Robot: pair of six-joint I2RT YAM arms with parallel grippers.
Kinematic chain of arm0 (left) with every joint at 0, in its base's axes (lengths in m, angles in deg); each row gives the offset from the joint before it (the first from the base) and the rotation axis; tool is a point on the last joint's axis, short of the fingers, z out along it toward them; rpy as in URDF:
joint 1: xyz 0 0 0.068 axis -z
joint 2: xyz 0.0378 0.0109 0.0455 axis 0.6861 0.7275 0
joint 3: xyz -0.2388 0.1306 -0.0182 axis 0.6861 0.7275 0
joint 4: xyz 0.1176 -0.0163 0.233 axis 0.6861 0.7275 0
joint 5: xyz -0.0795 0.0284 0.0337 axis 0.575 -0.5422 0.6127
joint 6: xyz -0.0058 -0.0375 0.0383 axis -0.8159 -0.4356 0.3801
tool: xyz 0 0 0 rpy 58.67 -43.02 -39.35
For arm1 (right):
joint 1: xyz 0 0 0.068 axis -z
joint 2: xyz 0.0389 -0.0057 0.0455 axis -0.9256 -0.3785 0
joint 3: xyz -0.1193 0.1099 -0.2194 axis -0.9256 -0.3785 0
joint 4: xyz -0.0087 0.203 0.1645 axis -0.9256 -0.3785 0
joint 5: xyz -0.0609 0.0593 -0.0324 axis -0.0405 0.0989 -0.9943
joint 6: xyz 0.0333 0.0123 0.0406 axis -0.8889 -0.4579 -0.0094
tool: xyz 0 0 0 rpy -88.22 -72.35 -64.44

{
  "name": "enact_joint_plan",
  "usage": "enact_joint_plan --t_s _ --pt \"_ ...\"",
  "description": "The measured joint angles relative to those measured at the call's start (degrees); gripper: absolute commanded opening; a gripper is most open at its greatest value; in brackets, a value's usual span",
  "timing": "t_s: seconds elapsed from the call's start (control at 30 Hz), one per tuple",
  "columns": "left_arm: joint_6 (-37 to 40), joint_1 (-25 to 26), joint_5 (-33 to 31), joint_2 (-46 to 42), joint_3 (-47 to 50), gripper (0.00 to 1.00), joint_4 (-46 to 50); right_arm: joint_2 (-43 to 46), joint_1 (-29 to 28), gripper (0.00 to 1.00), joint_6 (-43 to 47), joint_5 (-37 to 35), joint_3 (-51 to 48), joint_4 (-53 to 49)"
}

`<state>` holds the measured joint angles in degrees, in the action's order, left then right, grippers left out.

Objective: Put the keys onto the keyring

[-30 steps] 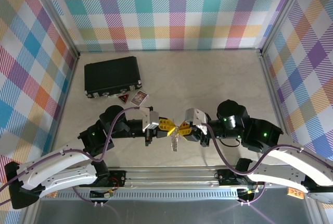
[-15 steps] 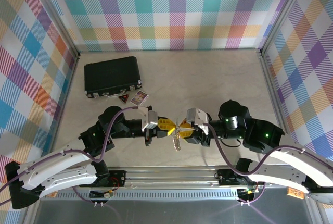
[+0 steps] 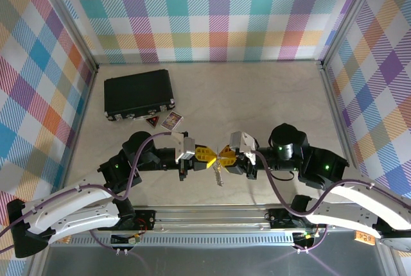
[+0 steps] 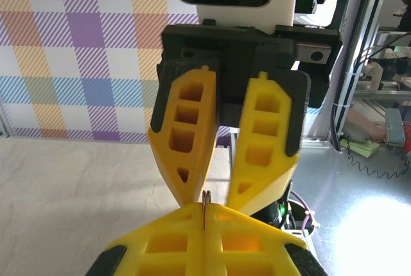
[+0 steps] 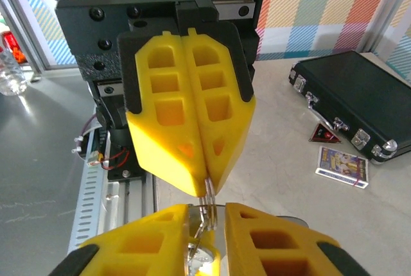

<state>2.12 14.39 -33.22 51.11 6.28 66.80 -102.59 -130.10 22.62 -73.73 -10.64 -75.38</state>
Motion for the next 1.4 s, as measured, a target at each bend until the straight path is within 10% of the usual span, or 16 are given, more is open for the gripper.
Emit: enact_joint_plan --t_s 0.4,0.6,1.4 --pt "0.46 0.0 -0.52 -0.63 0.24 0.01 0.52 -0.44 0.0 0.0 -0.26 -0.04 -0.2 0.83" --pt "3.78 0.0 -5.31 0.42 -3.21 0.36 9.49 -2.75 -0.15 0.0 1.99 -2.47 1.25 -3.78" --pt "7.96 0.02 -8.61 4.0 -6.49 0.21 19.12 -10.67 -1.18 0.0 8.33 -6.75 9.94 -16.0"
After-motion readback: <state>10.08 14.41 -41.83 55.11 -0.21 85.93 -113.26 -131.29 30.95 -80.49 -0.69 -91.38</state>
